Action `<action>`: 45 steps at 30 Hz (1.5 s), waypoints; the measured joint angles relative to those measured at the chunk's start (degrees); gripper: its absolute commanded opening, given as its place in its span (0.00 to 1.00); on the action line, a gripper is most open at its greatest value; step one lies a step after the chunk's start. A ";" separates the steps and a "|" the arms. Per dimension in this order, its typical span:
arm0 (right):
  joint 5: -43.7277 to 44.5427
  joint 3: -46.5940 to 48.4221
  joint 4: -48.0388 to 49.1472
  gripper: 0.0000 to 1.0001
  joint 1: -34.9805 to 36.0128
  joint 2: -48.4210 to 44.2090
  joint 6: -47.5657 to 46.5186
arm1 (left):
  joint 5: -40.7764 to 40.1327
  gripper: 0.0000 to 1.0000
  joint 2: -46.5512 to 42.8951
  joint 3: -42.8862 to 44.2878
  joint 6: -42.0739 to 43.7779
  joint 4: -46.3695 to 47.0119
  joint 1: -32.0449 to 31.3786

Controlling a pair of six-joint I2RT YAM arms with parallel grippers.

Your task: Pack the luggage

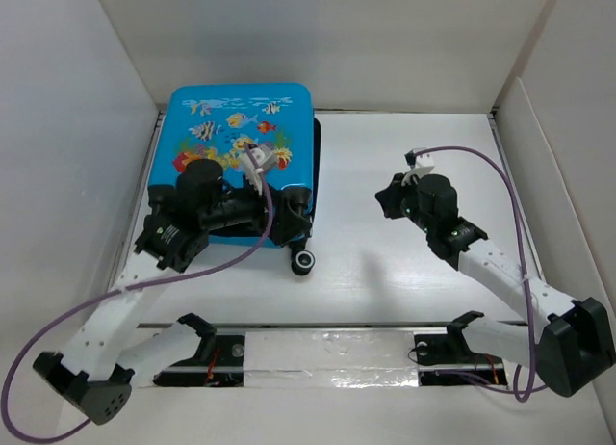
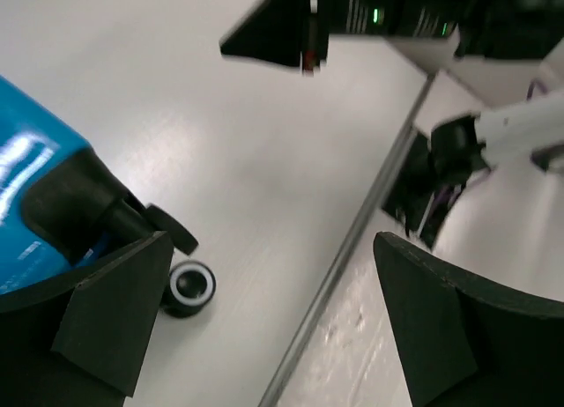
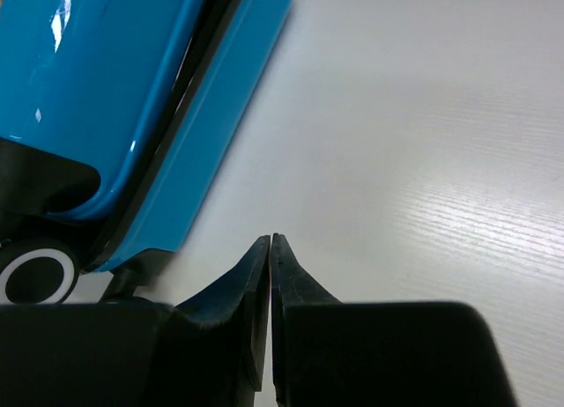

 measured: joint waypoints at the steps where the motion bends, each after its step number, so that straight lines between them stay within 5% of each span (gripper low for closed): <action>1: -0.04 0.00 -0.02 0.00 0.02 0.04 0.02 | -1.40 0.99 -1.77 0.00 -1.55 1.99 0.02; 2: -0.11 0.00 -0.02 0.00 0.00 0.04 0.15 | -3.54 0.95 -3.67 0.02 -3.39 4.13 0.04; 3: -0.11 0.00 0.00 0.00 0.02 0.02 0.22 | -7.45 0.64 -5.66 0.20 -4.85 6.32 0.11; 4: -0.11 0.00 0.02 0.00 0.02 0.00 0.22 | -11.65 0.50 -6.84 1.01 -6.62 7.89 0.33; 7: -0.11 0.00 0.13 0.00 0.02 -0.42 0.22 | -25.07 0.28 -5.22 8.59 -9.25 10.27 3.10; 13: 0.13 0.00 0.46 0.00 0.72 -0.44 0.02 | -37.70 0.26 11.91 27.56 -14.40 11.82 23.28; 19: 1.25 3.39 0.76 0.00 4.15 5.16 0.76 | -41.79 0.20 30.45 30.86 -16.11 5.95 41.81; 30: 1.44 12.68 3.23 0.03 5.81 20.35 2.62 | -52.76 0.19 38.27 19.89 -16.06 4.94 47.10; 40: 1.18 15.98 5.60 0.03 6.19 31.12 4.52 | -51.17 0.13 46.80 16.33 -15.85 7.72 50.16; 45: 1.07 20.17 6.34 0.03 6.73 36.59 5.51 | -48.19 0.11 45.53 7.28 -18.27 15.26 49.79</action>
